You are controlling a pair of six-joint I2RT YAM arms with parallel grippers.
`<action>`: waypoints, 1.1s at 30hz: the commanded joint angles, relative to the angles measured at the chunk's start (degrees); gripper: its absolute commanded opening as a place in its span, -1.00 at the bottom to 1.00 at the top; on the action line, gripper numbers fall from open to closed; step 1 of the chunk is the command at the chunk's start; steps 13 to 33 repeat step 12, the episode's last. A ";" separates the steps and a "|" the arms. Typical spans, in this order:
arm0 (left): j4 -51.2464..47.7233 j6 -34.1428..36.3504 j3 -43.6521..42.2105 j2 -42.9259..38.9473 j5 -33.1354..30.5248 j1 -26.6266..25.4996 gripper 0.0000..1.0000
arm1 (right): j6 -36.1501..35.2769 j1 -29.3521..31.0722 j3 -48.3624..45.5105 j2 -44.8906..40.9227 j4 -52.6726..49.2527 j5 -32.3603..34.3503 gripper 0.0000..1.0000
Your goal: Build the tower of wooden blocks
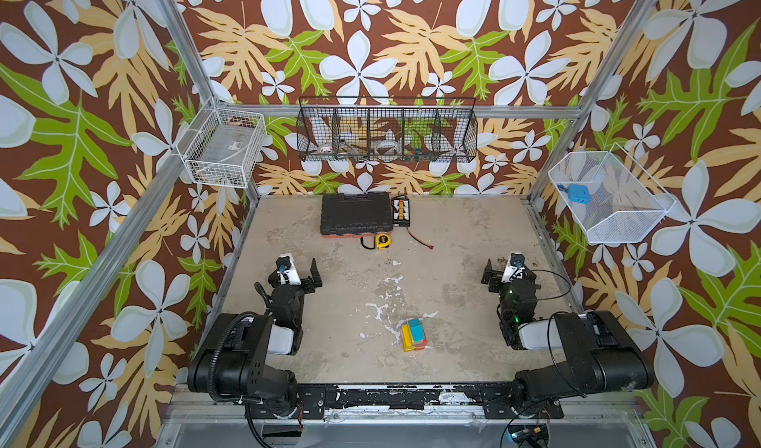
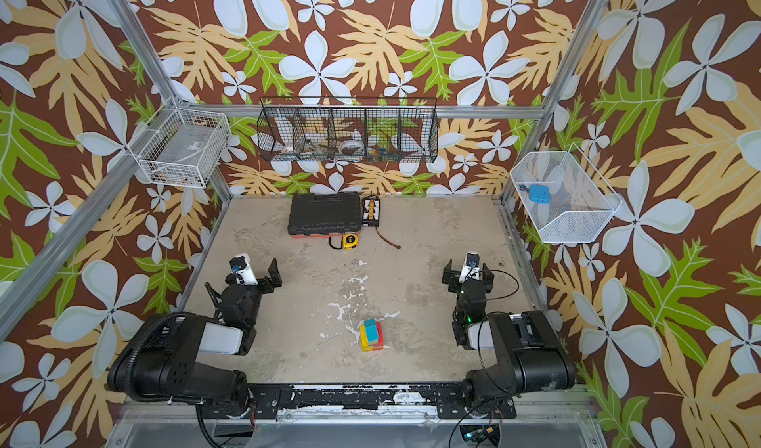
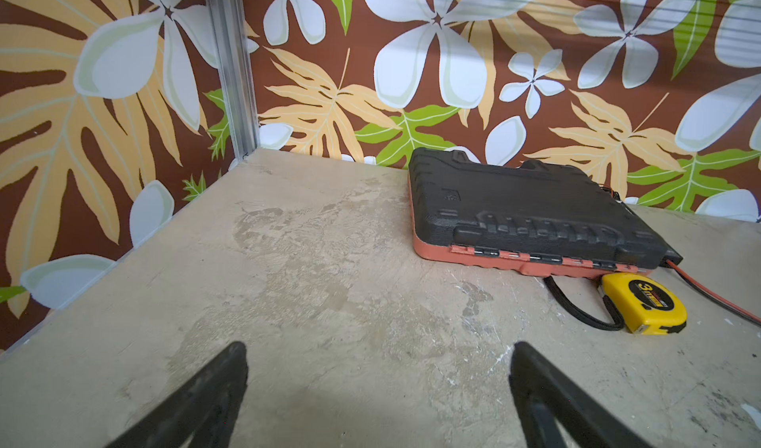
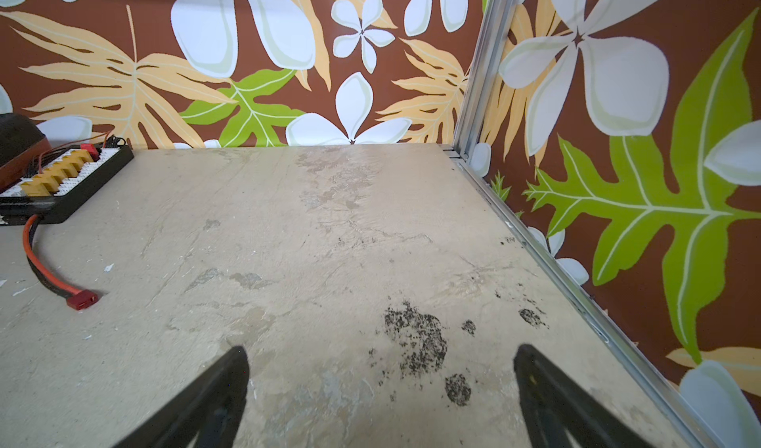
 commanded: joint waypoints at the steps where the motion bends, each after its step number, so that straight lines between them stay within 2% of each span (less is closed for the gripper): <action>1: 1.30 0.36 0.23 0.04 -0.75 -0.06 1.00 | -0.78 0.00 -0.01 0.09 1.86 -0.47 0.99; 33: 1.37 0.38 0.15 0.07 -0.77 -0.08 1.00 | -0.77 -0.04 0.23 0.13 1.52 -0.54 0.99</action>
